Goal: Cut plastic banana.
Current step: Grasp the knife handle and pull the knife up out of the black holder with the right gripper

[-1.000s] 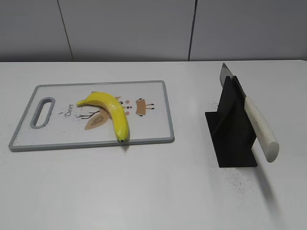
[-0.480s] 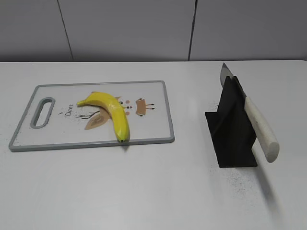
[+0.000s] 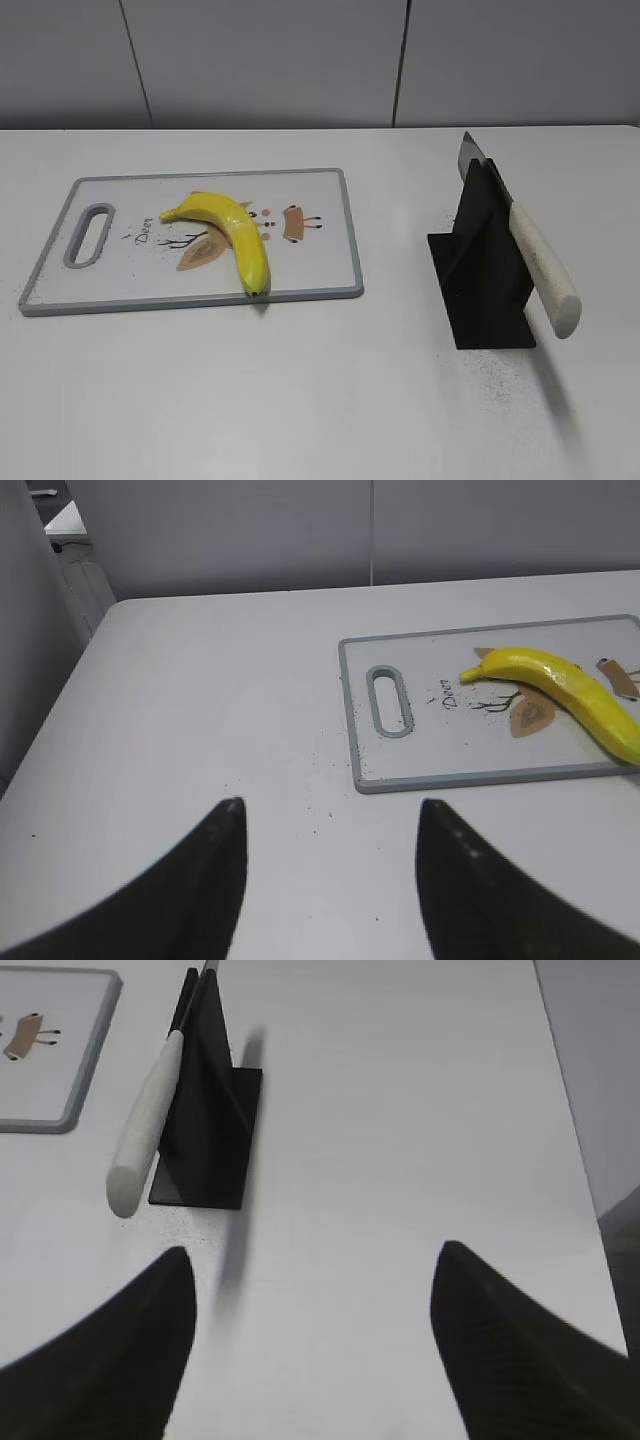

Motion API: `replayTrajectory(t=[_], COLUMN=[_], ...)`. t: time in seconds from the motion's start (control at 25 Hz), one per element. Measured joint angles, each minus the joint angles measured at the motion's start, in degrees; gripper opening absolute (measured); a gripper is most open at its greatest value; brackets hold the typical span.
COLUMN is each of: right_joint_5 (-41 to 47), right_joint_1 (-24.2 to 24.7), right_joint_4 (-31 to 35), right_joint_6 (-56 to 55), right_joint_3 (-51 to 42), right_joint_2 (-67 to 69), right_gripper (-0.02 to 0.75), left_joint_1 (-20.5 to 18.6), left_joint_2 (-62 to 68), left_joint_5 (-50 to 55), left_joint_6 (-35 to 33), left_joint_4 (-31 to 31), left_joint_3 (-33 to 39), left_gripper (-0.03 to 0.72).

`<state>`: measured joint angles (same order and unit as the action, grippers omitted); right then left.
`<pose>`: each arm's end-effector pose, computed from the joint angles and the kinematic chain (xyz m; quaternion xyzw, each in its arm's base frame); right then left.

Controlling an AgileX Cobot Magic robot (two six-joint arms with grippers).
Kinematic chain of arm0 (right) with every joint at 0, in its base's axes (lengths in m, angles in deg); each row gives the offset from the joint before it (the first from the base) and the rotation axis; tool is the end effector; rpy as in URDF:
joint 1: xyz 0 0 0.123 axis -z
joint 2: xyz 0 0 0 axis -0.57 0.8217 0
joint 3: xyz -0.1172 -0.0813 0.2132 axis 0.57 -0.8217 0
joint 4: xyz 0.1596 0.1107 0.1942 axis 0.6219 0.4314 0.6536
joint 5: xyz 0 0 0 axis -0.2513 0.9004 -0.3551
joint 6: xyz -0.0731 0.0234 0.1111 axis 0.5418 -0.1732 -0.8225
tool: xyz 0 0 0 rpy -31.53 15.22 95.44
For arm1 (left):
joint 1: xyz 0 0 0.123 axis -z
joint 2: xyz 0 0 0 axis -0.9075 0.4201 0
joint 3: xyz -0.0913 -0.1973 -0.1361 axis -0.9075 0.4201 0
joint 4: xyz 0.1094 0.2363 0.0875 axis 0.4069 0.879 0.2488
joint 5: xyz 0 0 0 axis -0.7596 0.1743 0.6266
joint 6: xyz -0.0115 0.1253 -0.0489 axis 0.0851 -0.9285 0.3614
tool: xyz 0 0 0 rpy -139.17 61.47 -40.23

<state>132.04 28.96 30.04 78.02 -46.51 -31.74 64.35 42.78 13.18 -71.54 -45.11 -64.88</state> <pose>0.1173 0.0160 0.2960 -0.0369 0.8736 0.0459 0.4830 0.0805 -0.0087 0.2975 0.0670 0.8300 0.0092 0.5536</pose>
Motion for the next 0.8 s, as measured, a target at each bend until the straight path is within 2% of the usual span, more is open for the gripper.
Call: replayTrajectory(t=[0.4,0.68,0.8], right_joint_5=[8.18,9.01,9.07], right_joint_1=[-0.13,-7.47,-8.63], right_joint_4=[6.31,8.32,10.31], right_joint_6=[0.00,-0.68,-0.92], right_joint_3=[18.71,28.54,31.41], right_joint_2=[32.71,51.13,58.87], right_gripper=[0.546,0.546,0.546], left_joint_1=[0.00,2.31,2.63], left_joint_2=[21.61,32.30,34.98], left_joint_5=[-3.75,-7.66,-9.22], left_joint_6=[-0.36,-3.19,-3.54], left_joint_4=[0.61,0.65,0.65], left_joint_3=[-7.35,-8.53,-8.53], left_gripper=[0.525,0.547,0.549])
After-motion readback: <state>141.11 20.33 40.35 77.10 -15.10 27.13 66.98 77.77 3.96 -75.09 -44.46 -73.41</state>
